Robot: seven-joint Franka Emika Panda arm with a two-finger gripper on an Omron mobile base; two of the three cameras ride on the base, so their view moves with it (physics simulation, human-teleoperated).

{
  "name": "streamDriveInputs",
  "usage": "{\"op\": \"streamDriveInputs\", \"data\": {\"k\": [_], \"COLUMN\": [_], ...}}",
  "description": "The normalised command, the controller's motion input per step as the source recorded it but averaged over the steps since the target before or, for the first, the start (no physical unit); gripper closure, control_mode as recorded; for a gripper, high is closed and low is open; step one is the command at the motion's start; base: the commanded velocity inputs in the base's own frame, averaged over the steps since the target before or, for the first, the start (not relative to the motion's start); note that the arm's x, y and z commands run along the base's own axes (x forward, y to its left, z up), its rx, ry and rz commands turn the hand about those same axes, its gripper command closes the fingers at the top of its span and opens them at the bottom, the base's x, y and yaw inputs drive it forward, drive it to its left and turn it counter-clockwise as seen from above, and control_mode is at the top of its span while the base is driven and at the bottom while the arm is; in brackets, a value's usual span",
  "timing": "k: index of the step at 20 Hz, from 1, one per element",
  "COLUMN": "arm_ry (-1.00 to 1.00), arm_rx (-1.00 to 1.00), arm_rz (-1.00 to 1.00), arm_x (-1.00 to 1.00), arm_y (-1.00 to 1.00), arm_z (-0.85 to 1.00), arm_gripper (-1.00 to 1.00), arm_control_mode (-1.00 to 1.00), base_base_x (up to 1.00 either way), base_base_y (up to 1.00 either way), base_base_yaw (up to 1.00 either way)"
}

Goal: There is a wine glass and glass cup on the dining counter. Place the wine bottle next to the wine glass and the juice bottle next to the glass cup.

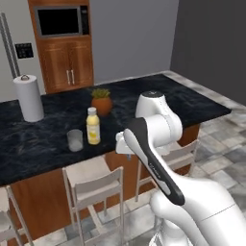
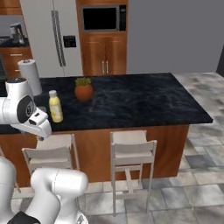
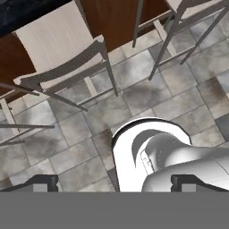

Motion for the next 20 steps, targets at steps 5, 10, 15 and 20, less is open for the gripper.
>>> {"op": "streamDriveInputs", "data": {"k": [5,10,15,20], "arm_ry": [0.0,0.0,0.0,0.0], "arm_rx": [0.0,0.0,0.0,0.0], "arm_rz": [0.0,0.0,0.0,0.0], "arm_x": [0.0,0.0,0.0,0.0], "arm_y": [0.0,0.0,0.0,0.0], "arm_z": [0.0,0.0,0.0,0.0], "arm_gripper": [-1.0,-1.0,-1.0,-1.0], "arm_control_mode": [1.0,1.0,1.0,1.0], "base_base_x": [-0.41,-0.2,-0.04,0.0], "base_base_y": [0.77,0.87,0.92,0.93], "base_base_yaw": [0.03,0.0,0.0,0.0]}}
